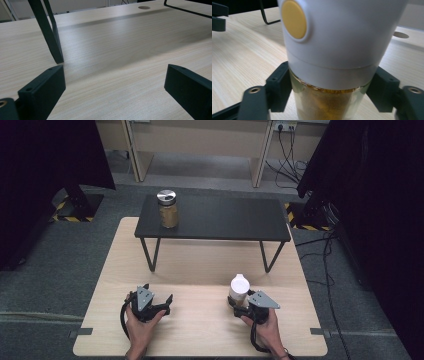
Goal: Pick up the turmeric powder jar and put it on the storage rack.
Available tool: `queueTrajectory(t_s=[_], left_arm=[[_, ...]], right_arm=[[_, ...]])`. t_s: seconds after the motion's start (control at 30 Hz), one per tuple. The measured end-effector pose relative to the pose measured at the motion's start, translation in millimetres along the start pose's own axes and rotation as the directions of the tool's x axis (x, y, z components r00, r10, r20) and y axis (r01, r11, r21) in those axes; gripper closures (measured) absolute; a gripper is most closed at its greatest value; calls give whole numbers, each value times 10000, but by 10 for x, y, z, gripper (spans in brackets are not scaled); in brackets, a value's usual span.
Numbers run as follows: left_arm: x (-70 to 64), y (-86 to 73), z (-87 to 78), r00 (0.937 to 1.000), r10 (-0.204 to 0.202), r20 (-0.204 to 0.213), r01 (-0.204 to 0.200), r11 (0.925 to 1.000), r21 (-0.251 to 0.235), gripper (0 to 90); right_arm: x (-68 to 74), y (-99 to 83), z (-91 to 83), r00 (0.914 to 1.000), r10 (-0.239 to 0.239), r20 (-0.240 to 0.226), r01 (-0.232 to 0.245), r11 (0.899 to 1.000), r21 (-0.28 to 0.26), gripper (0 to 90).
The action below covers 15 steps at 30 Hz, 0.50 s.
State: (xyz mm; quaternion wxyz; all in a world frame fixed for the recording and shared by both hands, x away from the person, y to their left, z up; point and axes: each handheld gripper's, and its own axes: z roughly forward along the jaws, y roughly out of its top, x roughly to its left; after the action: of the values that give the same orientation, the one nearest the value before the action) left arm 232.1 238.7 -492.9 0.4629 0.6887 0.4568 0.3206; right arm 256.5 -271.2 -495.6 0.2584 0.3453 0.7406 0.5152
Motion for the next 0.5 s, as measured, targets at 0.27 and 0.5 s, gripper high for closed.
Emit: queueTrajectory(t_s=[0.27,0.5], left_arm=[[0,-3,-2,10000,-18,-9,18,10000,-20,27],[6,-2,-3,10000,-69,-21,68,10000,-12,27]], right_arm=[[-96,57,-20,9977,431,-518,-425,9990,128,305],[-179,289,-154,9963,585,-634,-589,9983,-48,306]])
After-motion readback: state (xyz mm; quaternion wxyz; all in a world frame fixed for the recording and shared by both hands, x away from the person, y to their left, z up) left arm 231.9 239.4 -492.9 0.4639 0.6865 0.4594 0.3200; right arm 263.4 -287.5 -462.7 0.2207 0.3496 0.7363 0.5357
